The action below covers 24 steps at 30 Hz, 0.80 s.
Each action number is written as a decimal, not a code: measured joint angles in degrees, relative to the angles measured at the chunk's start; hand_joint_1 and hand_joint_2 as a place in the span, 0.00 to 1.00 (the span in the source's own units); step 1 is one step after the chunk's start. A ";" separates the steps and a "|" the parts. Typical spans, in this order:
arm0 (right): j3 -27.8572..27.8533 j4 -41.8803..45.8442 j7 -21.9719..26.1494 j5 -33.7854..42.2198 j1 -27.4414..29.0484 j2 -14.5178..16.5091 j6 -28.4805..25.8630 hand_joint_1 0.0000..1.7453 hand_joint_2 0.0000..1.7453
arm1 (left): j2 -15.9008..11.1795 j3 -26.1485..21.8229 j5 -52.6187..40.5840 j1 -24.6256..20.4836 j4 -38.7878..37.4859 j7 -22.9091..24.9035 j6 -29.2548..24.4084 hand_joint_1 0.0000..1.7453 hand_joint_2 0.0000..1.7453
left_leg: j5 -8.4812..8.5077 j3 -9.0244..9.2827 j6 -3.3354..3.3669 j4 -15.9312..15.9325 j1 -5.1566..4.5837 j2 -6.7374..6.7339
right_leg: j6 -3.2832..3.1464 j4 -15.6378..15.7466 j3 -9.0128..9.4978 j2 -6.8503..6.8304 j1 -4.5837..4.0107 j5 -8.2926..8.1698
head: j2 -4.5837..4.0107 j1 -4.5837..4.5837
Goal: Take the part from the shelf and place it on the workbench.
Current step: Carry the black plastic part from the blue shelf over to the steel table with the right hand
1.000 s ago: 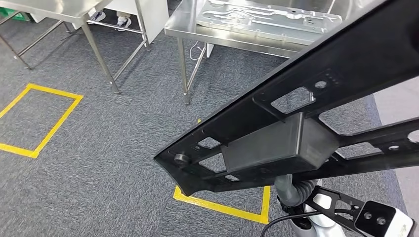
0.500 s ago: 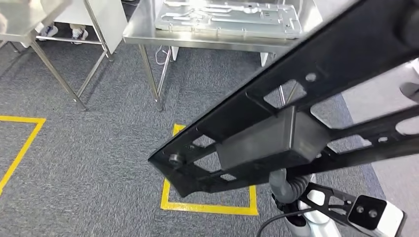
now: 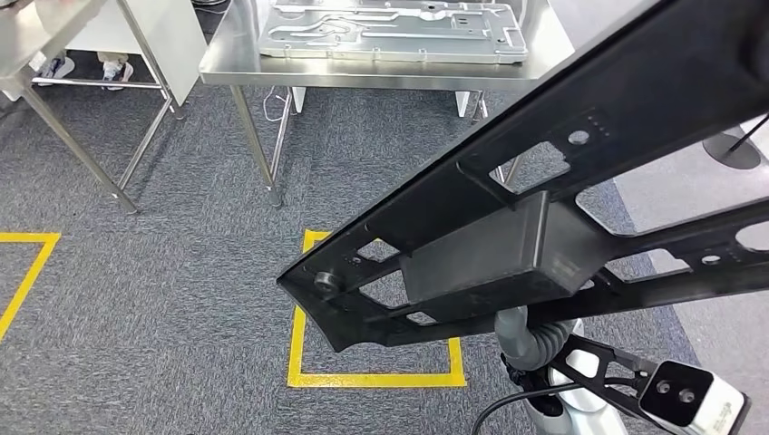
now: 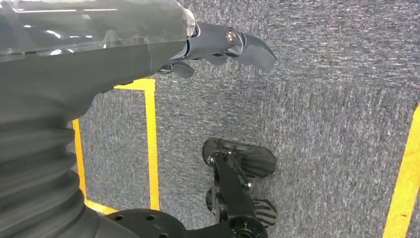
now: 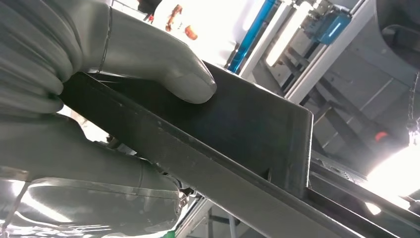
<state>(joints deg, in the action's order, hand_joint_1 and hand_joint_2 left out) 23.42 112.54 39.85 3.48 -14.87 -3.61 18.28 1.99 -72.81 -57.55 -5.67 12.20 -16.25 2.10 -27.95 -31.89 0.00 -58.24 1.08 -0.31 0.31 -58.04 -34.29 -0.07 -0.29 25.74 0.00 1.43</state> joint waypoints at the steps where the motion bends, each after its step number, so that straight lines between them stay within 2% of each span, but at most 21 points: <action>1: 0.02 0.03 -0.01 0.00 0.03 0.02 0.01 1.00 1.00 | -0.02 0.01 -0.02 -0.02 0.00 -0.01 0.01 0.00 1.00 | -0.10 0.20 -0.29 0.05 0.03 -0.05 | -0.22 0.49 0.33 0.06 0.18 -0.15 | 0.00 -0.06; 3: 0.09 0.11 -0.01 0.04 -0.06 0.07 0.05 1.00 1.00 | -0.06 0.02 -0.03 -0.12 0.00 -0.07 0.04 0.00 1.00 | -1.40 -0.49 -0.75 -2.10 -0.07 -0.01 | -0.61 1.71 1.26 0.09 0.50 -0.52 | 0.00 -0.17; 4: 0.15 0.15 0.00 0.07 -0.12 0.09 0.08 1.00 1.00 | -0.08 0.02 -0.04 -0.13 0.00 -0.08 0.07 0.00 1.00 | -2.78 -1.85 -0.86 -4.95 -0.06 0.04 | -0.78 2.08 1.65 0.09 0.61 -0.59 | 0.00 -0.29; 6: 0.25 0.12 0.00 0.08 -0.20 0.10 0.12 1.00 1.00 | -0.09 0.02 -0.06 -0.02 0.00 -0.08 0.11 0.00 1.00 | -5.49 -5.70 -1.04 -11.91 -0.07 0.10 | -1.19 2.10 1.91 0.12 0.39 -0.31 | 0.00 -0.43; 7: 0.28 0.09 -0.01 0.07 -0.16 0.09 0.13 1.00 1.00 | -0.09 0.02 -0.07 0.07 0.00 -0.08 0.13 0.00 1.00 | -5.84 -7.18 -1.08 -14.19 -0.05 0.10 | -1.32 2.01 2.02 0.19 0.29 -0.10 | 0.00 -0.44; 8: 0.31 0.06 -0.02 0.04 -0.13 0.10 0.14 1.00 1.00 | -0.09 0.03 -0.07 0.16 0.00 -0.08 0.13 0.00 1.00 | -5.09 -7.76 -1.07 -14.53 -0.05 0.10 | -1.36 1.89 2.17 0.28 0.23 0.15 | 0.00 -0.43; 9: 0.33 0.04 -0.02 0.01 -0.12 0.10 0.15 1.00 1.00 | -0.09 0.03 -0.07 0.21 0.00 -0.09 0.13 0.00 1.00 | -3.40 -7.28 -1.01 -12.79 -0.05 0.10 | -1.30 1.71 2.40 0.39 0.21 0.46 | 0.00 -0.45; 10: 0.35 0.03 -0.01 -0.01 -0.12 0.10 0.15 1.00 1.00 | -0.10 0.04 -0.07 0.22 0.00 -0.10 0.14 0.00 1.00 | -1.12 -5.96 -0.88 -9.47 -0.05 0.10 | -1.17 1.48 2.67 0.49 0.22 0.84 | 0.00 -0.44; 12: 0.37 0.03 -0.01 -0.02 -0.13 0.11 0.15 1.00 1.00 | -0.10 0.07 -0.12 0.17 0.00 -0.16 0.19 0.00 1.00 | 1.48 -3.04 -0.34 -3.09 -0.18 0.23 | -0.70 0.90 3.00 0.64 0.08 1.65 | 0.00 -0.44; 14: 0.40 0.03 -0.01 -0.03 -0.16 0.12 0.15 1.00 1.00 | -0.09 0.14 -0.20 0.17 0.00 -0.25 0.27 0.00 1.00 | 1.44 -1.98 0.30 -0.80 -0.38 0.36 | -0.11 0.46 2.98 0.76 -0.06 2.01 | 0.01 -0.45; 17: 0.43 0.07 -0.01 -0.04 -0.19 0.13 0.15 1.00 1.00 | -0.06 0.32 -0.22 0.23 0.00 -0.33 0.31 0.00 1.00 | 1.29 -1.50 1.21 -0.31 -0.26 0.44 | 0.70 -0.68 2.70 0.74 0.01 2.35 | 0.01 -0.37; 19: 0.44 0.13 0.00 -0.04 -0.26 0.13 0.14 1.00 1.00 | -0.06 0.39 -0.23 0.16 0.00 -0.40 0.31 0.00 1.00 | 1.09 -0.80 1.71 0.02 -0.06 0.42 | 1.28 -5.06 0.48 0.59 0.22 4.26 | 0.01 -0.09; 21: 0.45 0.16 0.00 -0.05 -0.20 0.13 0.12 1.00 1.00 | -0.10 0.40 -0.24 0.12 0.00 -0.46 0.31 0.00 1.00 | 0.73 -0.38 1.95 0.10 -0.08 0.38 | 1.76 -12.55 -4.04 0.47 0.53 7.04 | 0.00 0.09; 22: 0.45 0.16 0.00 -0.06 -0.11 0.13 0.11 1.00 1.00 | -0.10 0.41 -0.24 0.14 0.00 -0.47 0.31 0.00 1.00 | 0.51 -0.19 1.97 0.09 -0.10 0.38 | 1.89 -15.41 -6.11 0.43 0.64 7.71 | 0.00 0.09; 23: 0.46 0.16 -0.01 -0.07 -0.05 0.13 0.10 1.00 1.00 | -0.10 0.42 -0.25 0.18 0.00 -0.47 0.31 0.00 1.00 | 0.25 0.08 1.93 0.08 -0.12 0.39 | 1.92 -16.41 -7.29 0.41 0.69 7.32 | 0.00 0.10; 24: 0.46 0.16 -0.01 -0.07 -0.01 0.13 0.10 1.00 1.00 | -0.10 0.42 -0.25 0.22 0.00 -0.47 0.31 0.00 1.00 | -0.07 0.50 1.86 0.08 -0.13 0.42 | 1.82 -15.08 -7.29 0.39 0.69 5.71 | 0.00 0.10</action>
<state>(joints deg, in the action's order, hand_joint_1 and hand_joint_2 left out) 23.88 112.69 39.85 3.41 -14.88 -3.48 18.38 1.89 -72.38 -57.80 -5.45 12.20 -16.72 2.40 -28.02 -31.39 1.86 -58.16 0.95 0.11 2.12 -73.11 -41.59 0.32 0.40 31.45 0.00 1.52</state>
